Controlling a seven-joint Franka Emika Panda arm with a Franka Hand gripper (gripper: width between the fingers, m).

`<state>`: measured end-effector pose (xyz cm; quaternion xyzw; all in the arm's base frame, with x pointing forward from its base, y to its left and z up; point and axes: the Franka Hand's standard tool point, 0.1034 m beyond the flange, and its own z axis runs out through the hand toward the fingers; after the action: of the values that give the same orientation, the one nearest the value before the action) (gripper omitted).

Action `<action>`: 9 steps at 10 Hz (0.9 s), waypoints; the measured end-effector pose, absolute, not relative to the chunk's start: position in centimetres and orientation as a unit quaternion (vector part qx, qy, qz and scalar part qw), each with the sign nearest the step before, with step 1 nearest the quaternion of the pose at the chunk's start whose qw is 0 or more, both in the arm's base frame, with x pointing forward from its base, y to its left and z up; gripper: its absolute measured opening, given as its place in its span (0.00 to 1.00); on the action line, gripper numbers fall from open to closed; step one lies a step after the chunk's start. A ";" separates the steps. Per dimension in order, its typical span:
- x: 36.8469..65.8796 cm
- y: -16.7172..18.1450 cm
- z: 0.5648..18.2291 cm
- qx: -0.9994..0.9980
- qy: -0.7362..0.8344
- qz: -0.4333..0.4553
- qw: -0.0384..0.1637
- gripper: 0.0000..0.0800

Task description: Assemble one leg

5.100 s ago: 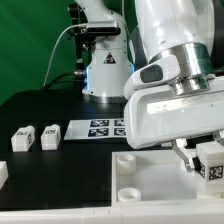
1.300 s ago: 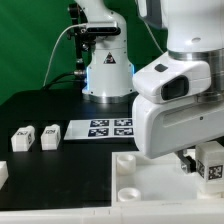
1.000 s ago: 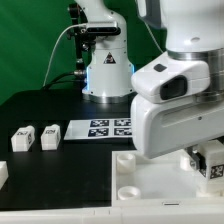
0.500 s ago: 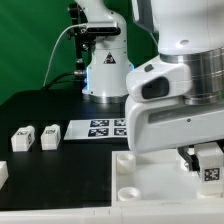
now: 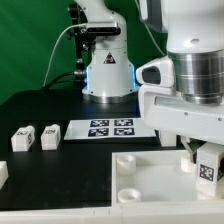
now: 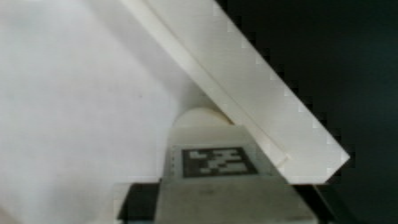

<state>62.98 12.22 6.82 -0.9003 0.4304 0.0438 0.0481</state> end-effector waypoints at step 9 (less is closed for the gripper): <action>62.8 13.1 6.6 -0.634 0.762 0.029 0.133 0.44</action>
Offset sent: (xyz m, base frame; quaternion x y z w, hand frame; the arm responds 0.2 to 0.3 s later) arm -0.0149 -0.0213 -0.0121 0.0600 0.0410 0.4062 0.9109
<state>62.80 13.13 6.58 -0.6337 0.7616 0.0288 0.1326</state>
